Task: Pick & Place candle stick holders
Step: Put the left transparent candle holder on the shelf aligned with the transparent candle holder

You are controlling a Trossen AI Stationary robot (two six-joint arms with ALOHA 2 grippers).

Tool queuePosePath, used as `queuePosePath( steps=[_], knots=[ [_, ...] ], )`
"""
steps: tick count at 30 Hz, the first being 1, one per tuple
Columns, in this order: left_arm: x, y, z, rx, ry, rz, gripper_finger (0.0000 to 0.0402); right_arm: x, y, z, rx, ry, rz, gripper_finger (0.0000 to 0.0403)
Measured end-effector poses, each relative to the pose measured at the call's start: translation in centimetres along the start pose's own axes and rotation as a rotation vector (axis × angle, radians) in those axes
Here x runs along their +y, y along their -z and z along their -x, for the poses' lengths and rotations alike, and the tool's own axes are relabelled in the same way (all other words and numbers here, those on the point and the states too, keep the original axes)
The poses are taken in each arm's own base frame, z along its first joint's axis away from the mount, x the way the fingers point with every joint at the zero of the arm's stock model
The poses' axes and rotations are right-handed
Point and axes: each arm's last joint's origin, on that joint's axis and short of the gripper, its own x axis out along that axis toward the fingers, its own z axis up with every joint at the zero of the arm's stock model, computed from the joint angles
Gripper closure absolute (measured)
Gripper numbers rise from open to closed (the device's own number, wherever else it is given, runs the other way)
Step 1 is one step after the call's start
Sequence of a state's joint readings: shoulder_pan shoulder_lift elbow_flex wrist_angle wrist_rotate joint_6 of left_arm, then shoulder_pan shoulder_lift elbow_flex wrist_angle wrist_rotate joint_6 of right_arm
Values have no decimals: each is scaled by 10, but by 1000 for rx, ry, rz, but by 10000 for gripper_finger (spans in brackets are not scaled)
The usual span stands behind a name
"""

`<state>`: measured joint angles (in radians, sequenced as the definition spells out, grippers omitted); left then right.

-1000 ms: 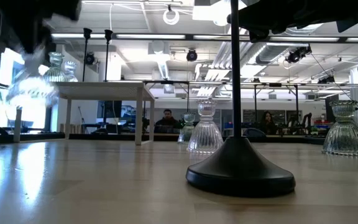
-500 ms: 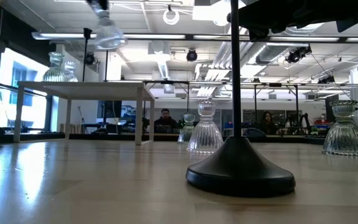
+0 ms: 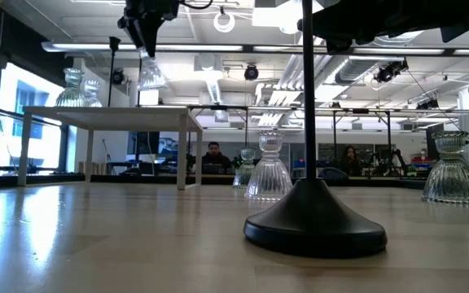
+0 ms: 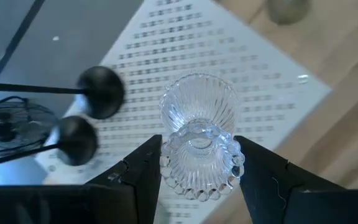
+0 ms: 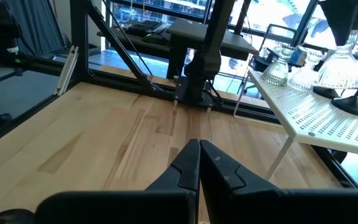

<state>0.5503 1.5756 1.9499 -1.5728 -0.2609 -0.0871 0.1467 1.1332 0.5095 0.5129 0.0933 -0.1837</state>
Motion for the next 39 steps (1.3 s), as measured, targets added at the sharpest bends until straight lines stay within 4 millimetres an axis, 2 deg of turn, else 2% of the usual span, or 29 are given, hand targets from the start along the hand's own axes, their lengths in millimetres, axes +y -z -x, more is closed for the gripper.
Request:
queuePosePath(
  steps=[6,11,16,20,24,31,39],
  knots=[
    [27,-4,-13,43,-39,24,229,0,0,0,3,-1,0,403],
    [41,-7,-23,75,-54,52,229,0,0,0,3,-2,0,403],
    [40,-7,-30,98,-52,31,229,1,1,0,8,-18,1,403],
    [36,-1,-43,159,-39,6,229,1,1,0,8,-23,1,403],
    [36,3,-57,219,-113,-23,229,1,1,0,10,-24,0,403],
    [36,0,-58,191,-119,-38,229,1,1,0,11,-24,1,403],
    [52,1,-61,191,-126,14,229,1,1,0,12,-25,-1,403]
  ],
)
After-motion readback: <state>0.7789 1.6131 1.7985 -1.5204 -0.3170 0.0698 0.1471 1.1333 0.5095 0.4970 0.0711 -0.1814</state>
